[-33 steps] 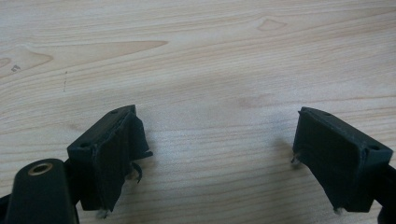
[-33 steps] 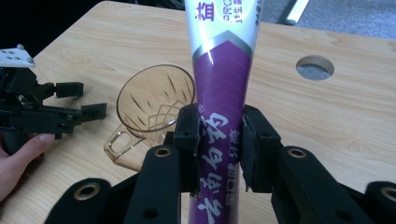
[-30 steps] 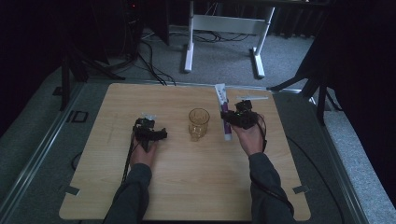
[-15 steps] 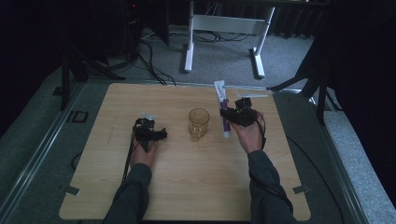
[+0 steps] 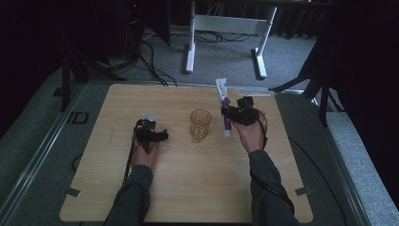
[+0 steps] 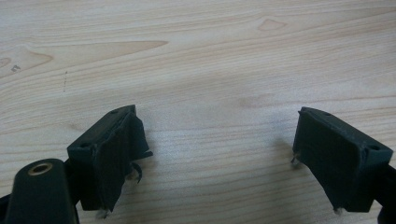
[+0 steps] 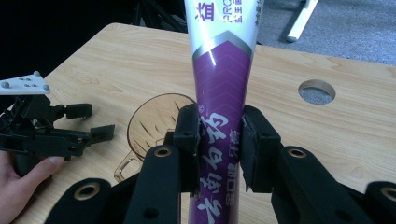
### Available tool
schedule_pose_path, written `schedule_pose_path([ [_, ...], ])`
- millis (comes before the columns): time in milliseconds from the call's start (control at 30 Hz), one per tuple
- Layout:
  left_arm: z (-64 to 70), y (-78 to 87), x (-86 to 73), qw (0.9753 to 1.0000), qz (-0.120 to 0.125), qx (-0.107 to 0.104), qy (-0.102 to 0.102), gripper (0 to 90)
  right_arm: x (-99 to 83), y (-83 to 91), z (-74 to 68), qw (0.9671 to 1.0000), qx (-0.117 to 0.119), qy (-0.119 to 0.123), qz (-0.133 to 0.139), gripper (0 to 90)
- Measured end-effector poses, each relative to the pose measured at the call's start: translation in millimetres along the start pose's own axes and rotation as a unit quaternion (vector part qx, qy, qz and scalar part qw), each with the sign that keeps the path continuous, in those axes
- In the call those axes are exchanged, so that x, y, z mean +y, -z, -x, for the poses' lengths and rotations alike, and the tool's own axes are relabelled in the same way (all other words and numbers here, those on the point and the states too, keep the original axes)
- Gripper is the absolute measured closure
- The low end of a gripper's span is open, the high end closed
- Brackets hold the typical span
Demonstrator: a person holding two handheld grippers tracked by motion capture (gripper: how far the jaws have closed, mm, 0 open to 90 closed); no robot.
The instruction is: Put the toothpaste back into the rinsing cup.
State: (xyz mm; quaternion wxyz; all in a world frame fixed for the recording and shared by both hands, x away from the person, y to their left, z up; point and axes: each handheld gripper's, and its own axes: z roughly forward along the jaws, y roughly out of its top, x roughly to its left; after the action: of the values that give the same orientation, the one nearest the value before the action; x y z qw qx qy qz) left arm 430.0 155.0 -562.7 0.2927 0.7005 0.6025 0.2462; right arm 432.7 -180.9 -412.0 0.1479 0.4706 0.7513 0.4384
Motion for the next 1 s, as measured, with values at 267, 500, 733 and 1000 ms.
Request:
schedule_pose_path([
  [267, 0.1, 0.0, 0.0, 1.0, 0.0, 0.0, 0.0, 14.4, 2.3, -0.4, -0.6, 1.0, 0.005, -0.001, 0.007, 71.0],
  [500, 0.2, -0.2, 0.0, 1.0, 0.001, 0.0, 0.002, 14.4, 4.8, -4.2, -3.9, 0.9999, 0.008, 0.0, 0.012, 71.0],
  [733, 0.1, -0.1, 0.0, 1.0, 0.001, 0.0, 0.001, 14.4, 7.5, -6.0, -5.8, 0.9998, 0.011, -0.002, 0.019, 70.9],
  [1000, 0.0, -0.1, 0.0, 1.0, 0.0, 0.0, 0.0, 14.4, 11.0, -8.1, -4.2, 0.9996, 0.017, -0.008, 0.023, 70.9],
])
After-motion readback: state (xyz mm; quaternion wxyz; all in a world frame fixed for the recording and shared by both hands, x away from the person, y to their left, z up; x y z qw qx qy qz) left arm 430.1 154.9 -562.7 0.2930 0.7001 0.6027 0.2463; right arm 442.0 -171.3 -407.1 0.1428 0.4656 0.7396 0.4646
